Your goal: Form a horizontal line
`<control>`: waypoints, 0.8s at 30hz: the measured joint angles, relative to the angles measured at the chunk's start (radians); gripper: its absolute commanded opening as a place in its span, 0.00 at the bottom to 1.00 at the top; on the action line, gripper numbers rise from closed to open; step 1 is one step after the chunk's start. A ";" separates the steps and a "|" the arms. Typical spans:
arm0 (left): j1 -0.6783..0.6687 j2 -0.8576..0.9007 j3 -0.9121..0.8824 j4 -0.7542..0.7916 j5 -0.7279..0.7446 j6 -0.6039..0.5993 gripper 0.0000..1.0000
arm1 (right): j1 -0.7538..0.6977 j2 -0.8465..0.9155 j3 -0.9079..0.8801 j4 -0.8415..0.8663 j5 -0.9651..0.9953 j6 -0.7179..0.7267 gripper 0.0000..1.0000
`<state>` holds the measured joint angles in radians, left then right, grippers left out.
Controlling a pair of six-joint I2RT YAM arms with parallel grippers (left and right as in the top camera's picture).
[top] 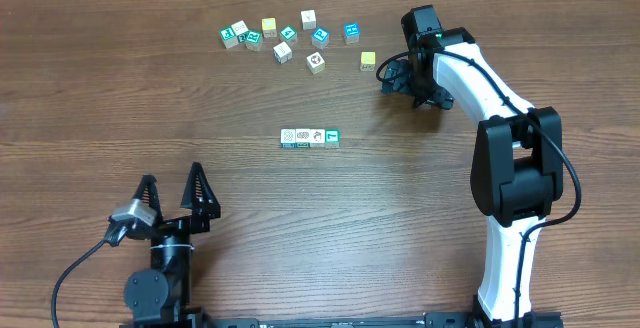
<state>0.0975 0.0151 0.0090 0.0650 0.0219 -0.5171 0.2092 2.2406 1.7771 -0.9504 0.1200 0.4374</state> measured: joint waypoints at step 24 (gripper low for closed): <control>0.000 0.000 0.000 -0.141 0.000 0.000 1.00 | 0.000 0.000 0.000 0.000 0.000 0.000 1.00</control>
<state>0.0975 0.0151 0.0090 -0.0761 0.0216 -0.5171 0.2092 2.2406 1.7771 -0.9508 0.1200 0.4374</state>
